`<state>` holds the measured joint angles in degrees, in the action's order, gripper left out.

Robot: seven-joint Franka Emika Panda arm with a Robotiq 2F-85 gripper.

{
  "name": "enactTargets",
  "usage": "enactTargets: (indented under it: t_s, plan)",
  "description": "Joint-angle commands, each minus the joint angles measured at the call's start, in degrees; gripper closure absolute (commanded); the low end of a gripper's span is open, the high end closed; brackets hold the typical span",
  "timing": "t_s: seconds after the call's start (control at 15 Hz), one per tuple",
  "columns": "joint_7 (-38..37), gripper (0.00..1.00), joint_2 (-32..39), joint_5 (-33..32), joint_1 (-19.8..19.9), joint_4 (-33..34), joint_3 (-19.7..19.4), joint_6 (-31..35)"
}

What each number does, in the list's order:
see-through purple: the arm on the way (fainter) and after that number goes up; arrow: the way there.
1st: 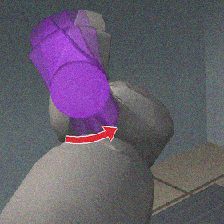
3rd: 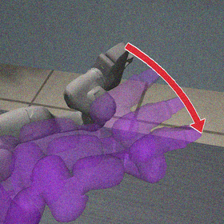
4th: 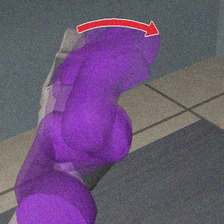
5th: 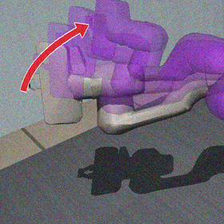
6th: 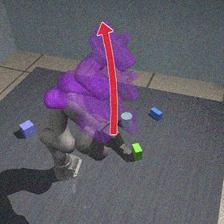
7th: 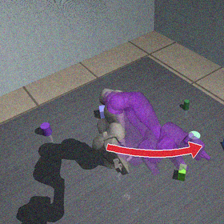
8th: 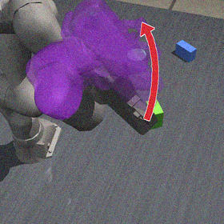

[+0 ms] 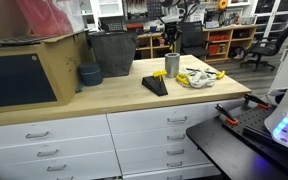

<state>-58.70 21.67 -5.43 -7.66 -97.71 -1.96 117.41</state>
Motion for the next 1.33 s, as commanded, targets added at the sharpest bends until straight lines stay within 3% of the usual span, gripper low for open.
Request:
enactTargets:
  t_s: [0.0,0.33,0.87,1.27]
  plan:
    - [0.1,0.96,-7.7,-3.3,-1.6,-5.6,0.4,-0.2]
    - [-0.8,0.96,-12.2,-1.8,-2.2,-7.5,3.4,-0.8]
    - [-2.5,0.96,-13.9,7.4,-2.5,-9.6,7.7,-4.9]
    - [-10.7,0.96,-13.9,10.0,-3.2,-14.6,8.5,-2.2]
